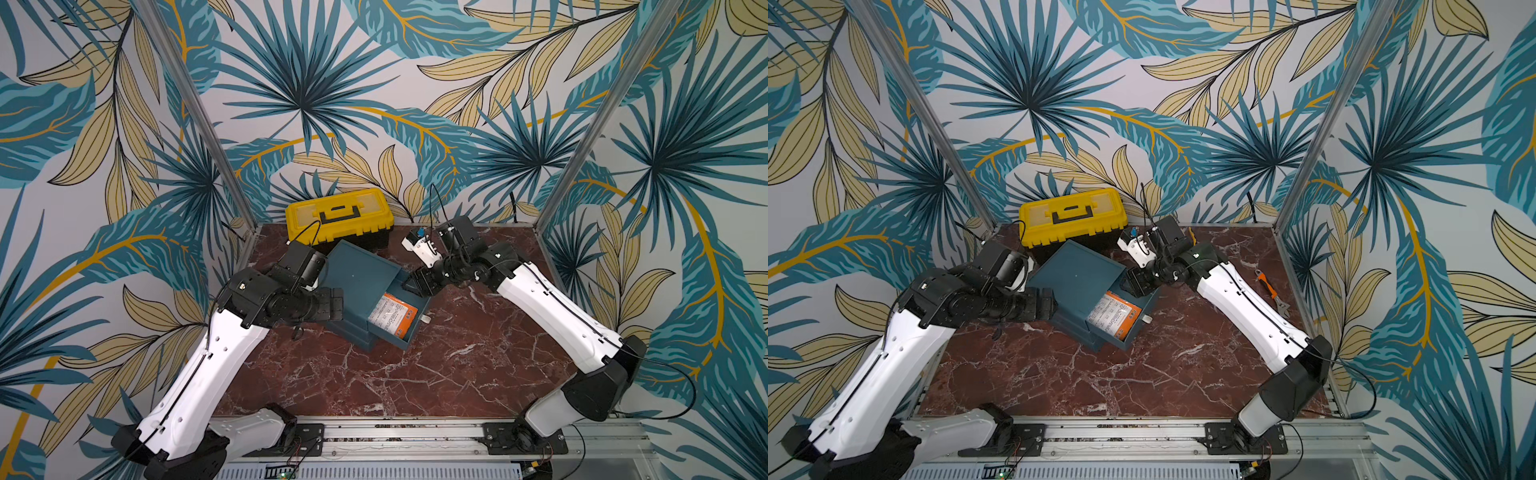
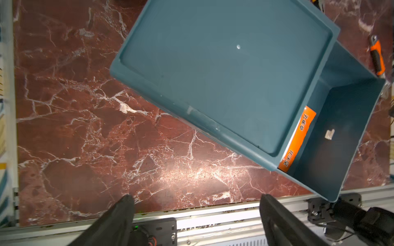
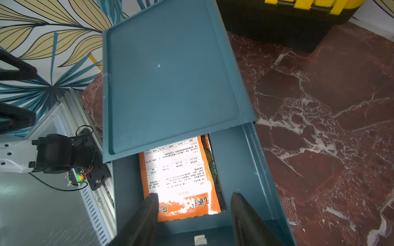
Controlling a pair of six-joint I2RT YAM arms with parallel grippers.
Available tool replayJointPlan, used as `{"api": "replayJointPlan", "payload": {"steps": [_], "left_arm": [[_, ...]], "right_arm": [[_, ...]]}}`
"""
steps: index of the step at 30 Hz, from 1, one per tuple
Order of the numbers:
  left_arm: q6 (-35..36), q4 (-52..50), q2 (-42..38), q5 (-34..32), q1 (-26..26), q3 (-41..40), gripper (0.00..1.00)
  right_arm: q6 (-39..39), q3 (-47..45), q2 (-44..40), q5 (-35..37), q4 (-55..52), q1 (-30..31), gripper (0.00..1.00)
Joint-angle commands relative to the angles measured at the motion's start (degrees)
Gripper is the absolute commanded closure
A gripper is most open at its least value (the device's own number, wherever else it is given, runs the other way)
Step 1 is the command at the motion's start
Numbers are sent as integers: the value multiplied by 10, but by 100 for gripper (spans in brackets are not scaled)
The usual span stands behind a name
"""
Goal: Take the seed bags out of the drawer
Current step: Pick up the seed packet from the drawer.
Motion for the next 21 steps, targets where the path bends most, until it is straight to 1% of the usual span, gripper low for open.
{"api": "replayJointPlan", "payload": {"steps": [1,5,8,11,17,21], "left_arm": [[-41,101,-11,31,24,-42,1],[-45,134,6,50,36,-42,1],[-48,146,27,52,38,-43,3],[-60,168,33,59,42,-60,5],[-79,196,35,68,42,-104,5],[-82,209,37,64,43,-115,6]], "right_arm": [[-19,10,20,-25,-10,2,42],[-28,2,27,-38,-22,2,42],[-39,-2,33,-40,-39,2,43],[-44,-11,35,-44,-43,2,44],[-44,-17,55,-47,-42,3,45],[-44,-12,73,-46,-39,4,47]]}}
